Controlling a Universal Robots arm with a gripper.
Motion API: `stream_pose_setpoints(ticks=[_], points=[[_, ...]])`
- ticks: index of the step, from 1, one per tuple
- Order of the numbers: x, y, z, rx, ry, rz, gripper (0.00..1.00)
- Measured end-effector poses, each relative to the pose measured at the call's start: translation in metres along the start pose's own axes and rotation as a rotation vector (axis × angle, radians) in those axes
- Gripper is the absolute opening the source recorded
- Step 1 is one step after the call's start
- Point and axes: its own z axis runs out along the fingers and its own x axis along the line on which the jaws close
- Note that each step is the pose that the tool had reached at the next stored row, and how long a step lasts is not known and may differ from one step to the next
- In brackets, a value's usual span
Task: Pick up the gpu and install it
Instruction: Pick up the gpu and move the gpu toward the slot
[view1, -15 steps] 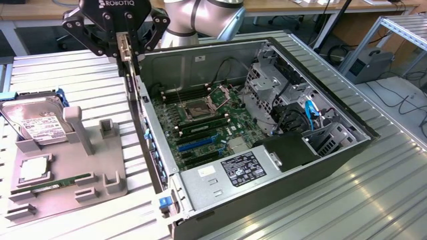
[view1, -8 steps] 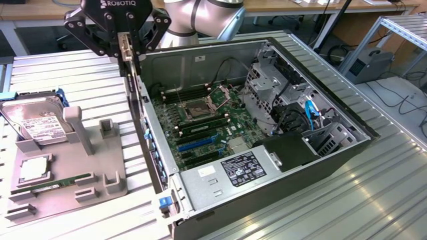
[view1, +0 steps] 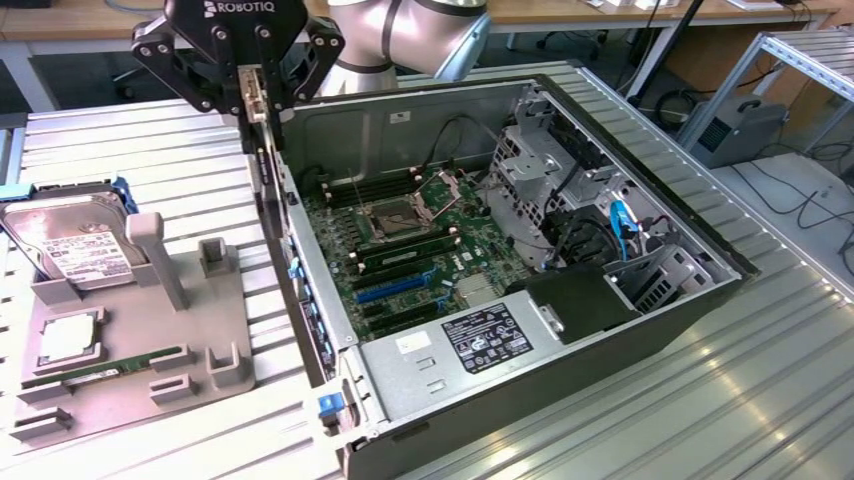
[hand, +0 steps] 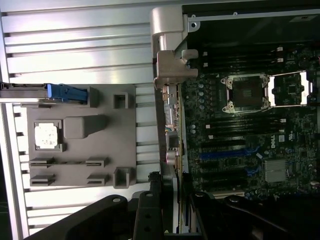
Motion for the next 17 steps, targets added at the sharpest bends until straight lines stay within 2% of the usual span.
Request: stream_pose_setpoints(ticks=[17], points=[[-0.0056, 0.0004, 0.0021, 0.0001, 0.0001, 0.0, 0.27]])
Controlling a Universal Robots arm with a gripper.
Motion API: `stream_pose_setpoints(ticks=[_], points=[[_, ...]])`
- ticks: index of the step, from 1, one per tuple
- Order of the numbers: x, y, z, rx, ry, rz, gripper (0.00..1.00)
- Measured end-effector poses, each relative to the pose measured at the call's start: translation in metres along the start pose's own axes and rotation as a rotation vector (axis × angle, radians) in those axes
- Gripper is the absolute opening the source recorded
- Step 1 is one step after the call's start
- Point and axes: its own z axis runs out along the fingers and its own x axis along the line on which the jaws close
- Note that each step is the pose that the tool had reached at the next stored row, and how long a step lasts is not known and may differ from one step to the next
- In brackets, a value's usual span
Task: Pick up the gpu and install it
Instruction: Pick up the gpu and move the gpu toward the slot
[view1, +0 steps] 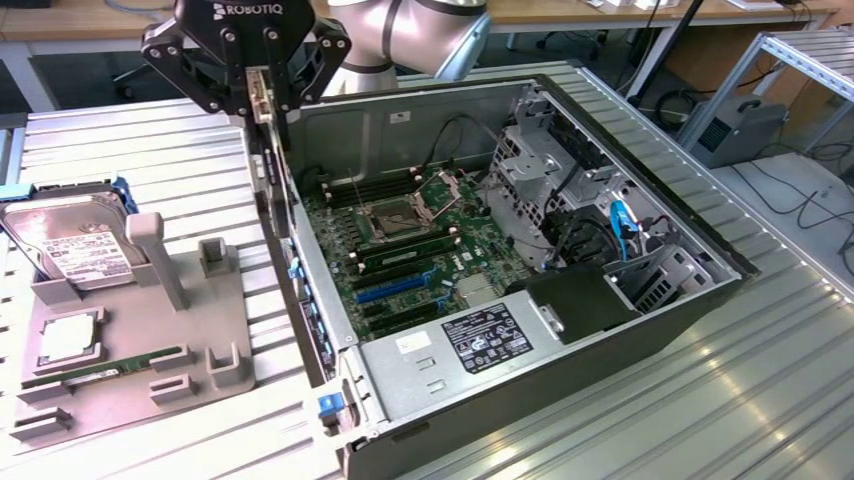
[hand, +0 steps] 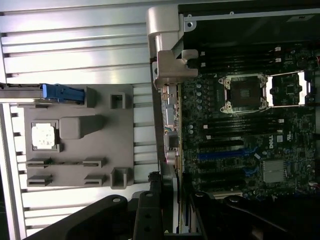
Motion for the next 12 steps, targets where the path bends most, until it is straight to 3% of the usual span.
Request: stream_pose_setpoints(ticks=[12], points=[[-0.0095, 0.0007, 0.0025, 0.0, 0.0, 0.0, 0.27]])
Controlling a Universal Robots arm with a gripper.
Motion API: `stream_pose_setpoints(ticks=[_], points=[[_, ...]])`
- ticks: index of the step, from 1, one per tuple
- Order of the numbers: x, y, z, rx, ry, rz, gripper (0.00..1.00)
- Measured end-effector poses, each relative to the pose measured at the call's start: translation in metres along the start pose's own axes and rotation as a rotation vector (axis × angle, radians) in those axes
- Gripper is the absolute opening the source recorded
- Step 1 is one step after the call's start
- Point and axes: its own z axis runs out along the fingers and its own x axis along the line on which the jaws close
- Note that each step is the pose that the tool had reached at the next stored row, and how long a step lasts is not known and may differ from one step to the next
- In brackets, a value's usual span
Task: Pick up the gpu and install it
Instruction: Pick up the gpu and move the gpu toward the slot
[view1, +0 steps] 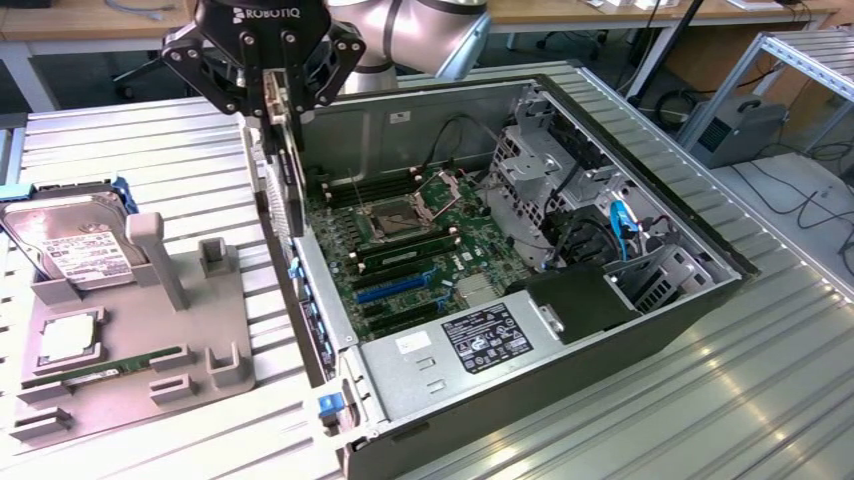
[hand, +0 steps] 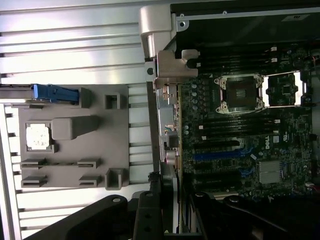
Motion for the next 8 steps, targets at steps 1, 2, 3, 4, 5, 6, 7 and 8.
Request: stream_pose_setpoints(ticks=[1, 2, 3, 4, 5, 6, 7, 8], points=[[-0.0009, 0.0001, 0.0002, 0.0, 0.0, 0.0, 0.27], [-0.0016, 0.0001, 0.0004, 0.0, 0.0, 0.0, 0.27], [-0.0021, 0.0002, 0.0006, 0.0, 0.0, 0.0, 0.27], [-0.003, 0.0002, 0.0011, -0.0001, -0.0001, 0.0, 0.27], [-0.0038, 0.0003, 0.0013, 0.0, 0.0, 0.0, 0.27], [-0.0047, 0.0004, 0.0017, 0.0, 0.0, 0.0, 0.27], [-0.0053, 0.0004, 0.0019, 0.0, 0.0, 0.0, 0.27], [-0.0062, 0.0005, 0.0022, 0.0, 0.0, 0.0, 0.27]])
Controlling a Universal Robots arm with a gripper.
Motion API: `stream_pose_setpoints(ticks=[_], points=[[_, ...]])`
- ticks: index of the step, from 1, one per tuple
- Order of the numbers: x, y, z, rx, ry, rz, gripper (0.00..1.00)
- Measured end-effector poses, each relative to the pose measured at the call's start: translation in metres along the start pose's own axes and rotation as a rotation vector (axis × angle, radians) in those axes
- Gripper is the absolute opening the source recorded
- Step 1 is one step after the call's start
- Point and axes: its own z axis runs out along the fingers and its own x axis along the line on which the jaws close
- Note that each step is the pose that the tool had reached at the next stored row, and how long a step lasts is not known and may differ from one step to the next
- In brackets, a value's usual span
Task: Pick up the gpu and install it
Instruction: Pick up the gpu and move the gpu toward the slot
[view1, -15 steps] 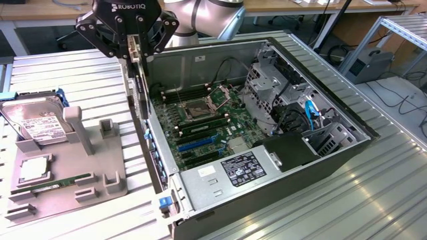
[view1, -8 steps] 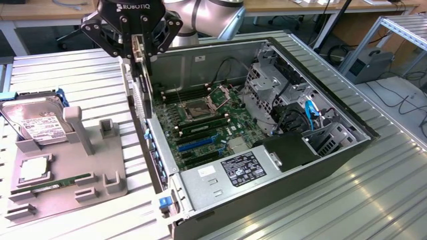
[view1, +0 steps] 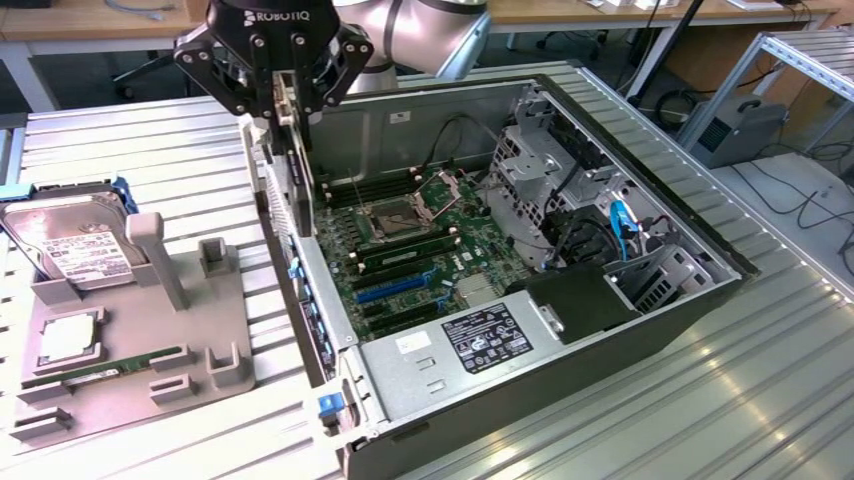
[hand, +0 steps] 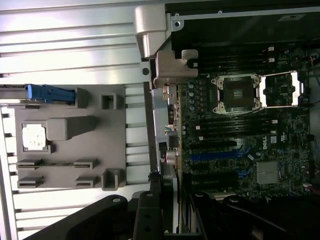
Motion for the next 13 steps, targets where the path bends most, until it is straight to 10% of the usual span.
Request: stream_pose_setpoints(ticks=[13], points=[[-0.0095, 0.0007, 0.0034, -0.0001, -0.0001, 0.0, 0.27]])
